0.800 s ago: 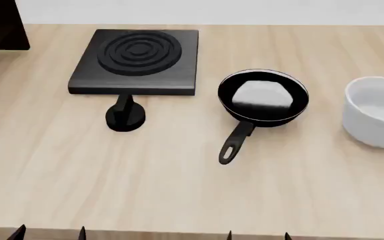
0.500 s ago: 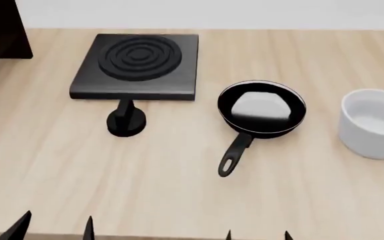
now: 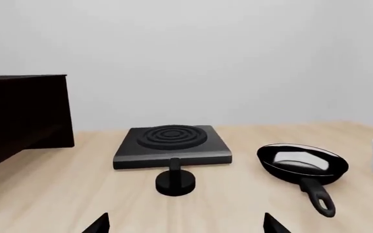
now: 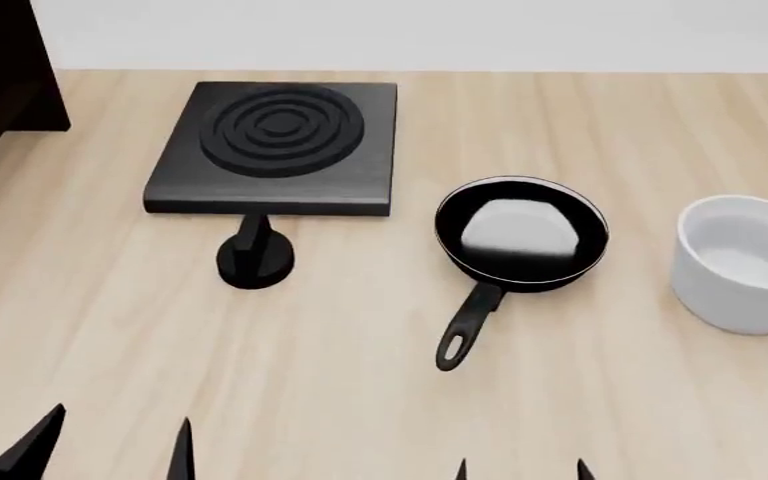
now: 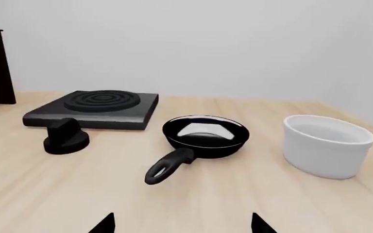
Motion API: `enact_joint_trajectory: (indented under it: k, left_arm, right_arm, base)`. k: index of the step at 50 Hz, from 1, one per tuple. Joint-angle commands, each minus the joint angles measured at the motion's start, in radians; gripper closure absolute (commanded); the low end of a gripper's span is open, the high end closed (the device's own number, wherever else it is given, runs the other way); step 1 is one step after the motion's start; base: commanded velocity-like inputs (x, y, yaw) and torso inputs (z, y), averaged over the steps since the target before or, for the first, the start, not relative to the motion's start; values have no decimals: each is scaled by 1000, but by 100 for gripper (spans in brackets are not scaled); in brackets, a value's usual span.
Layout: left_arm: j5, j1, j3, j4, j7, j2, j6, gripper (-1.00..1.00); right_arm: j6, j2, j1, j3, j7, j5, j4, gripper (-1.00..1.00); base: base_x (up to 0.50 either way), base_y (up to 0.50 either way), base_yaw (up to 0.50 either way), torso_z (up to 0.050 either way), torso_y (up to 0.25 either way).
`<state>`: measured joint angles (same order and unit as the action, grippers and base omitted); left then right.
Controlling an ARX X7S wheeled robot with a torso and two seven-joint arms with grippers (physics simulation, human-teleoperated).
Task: Put the frying pan under the cabinet shelf.
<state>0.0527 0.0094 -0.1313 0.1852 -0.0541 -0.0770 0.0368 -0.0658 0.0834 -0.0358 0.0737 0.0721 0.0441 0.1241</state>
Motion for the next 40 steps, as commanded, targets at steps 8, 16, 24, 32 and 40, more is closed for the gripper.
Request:
enact_joint_trajectory:
  k: [8, 16, 24, 32, 40]
  left_arm:
    - [-6, -1, -41, 102, -31, -34, 55, -100]
    - [5, -7, -46, 98, -40, -43, 57, -100]
    - [11, -9, -52, 100, -48, -53, 56, -100]
    - [18, -5, -55, 110, -58, -62, 53, -100]
    - [20, 0, -64, 121, -66, -69, 52, -100]
  right_arm:
    - [-50, 46, -17, 31, 17, 1, 94, -100]
    - [-61, 53, -15, 37, 18, 19, 101, -100]
    - [-69, 59, -14, 46, 27, 20, 114, -100]
    - [-67, 67, -18, 56, 33, 21, 122, -100]
    - [-76, 75, -28, 62, 41, 24, 145, -100]
  base:
    - [66, 250, 0, 50, 60]
    - [131, 500, 0, 50, 60]
    - [126, 500, 0, 50, 60]
    - [132, 500, 0, 50, 60]
    - [131, 500, 0, 50, 61]
